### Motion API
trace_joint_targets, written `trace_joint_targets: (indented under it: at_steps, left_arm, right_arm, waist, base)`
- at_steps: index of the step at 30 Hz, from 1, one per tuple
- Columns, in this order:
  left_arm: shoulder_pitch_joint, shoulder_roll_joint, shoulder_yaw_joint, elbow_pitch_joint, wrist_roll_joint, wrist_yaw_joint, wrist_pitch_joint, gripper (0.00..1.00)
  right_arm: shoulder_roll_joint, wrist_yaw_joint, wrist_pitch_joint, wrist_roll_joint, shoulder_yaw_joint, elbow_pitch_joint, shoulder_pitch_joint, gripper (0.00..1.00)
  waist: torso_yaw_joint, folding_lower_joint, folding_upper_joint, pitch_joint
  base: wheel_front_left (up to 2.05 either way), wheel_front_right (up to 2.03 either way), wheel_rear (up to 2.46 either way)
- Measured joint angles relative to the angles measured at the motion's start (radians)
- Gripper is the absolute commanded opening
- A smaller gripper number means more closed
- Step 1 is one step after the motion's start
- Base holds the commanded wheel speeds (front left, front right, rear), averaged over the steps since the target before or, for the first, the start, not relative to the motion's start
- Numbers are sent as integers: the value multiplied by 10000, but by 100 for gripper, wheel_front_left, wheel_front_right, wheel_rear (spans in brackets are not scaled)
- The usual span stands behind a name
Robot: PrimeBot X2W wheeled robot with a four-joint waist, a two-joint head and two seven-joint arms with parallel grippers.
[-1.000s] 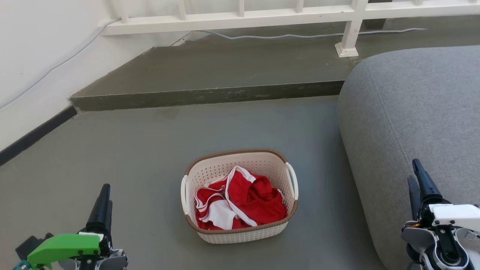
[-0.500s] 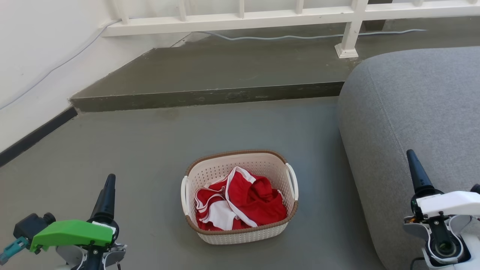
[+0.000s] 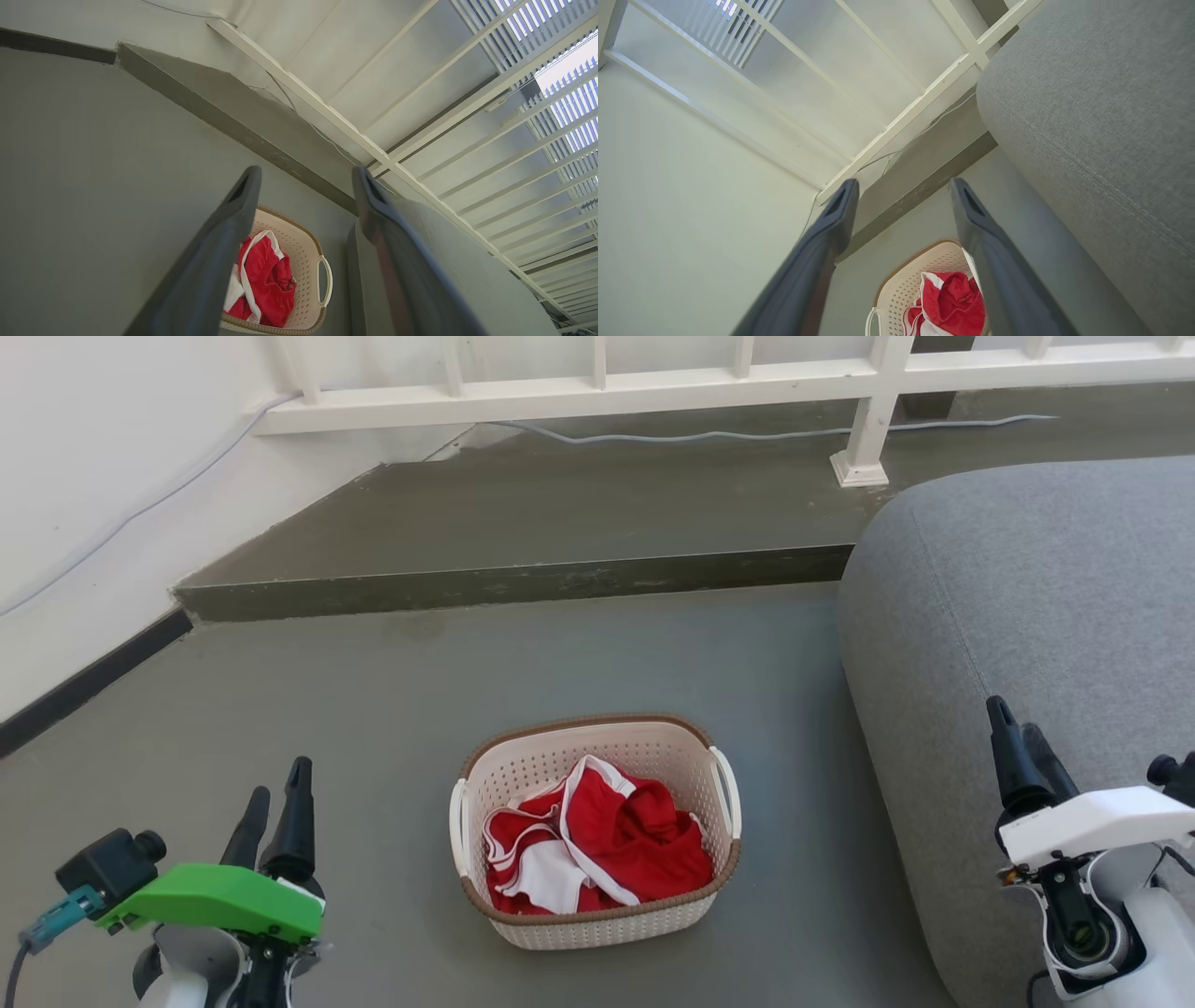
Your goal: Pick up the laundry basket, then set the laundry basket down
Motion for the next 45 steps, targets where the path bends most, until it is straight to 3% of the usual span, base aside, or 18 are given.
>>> trace_joint_targets:
  at_steps: [20,45]
  left_arm:
    - [-152,159,-943,35,3162,736,-660,100]
    - [-245,251,-1592,696,6090,1365,-1457,100]
  right_arm:
    - [-376,-470,-685,-3131,1231,174,-68,100]
    - [-487,-903,-1551,-6249,2217,830,-485,100]
  waist:
    - [-30,0,0,-179]
    - [-104,0,0,-67]
  base:
    - [0,0,0]
    - [0,0,0]
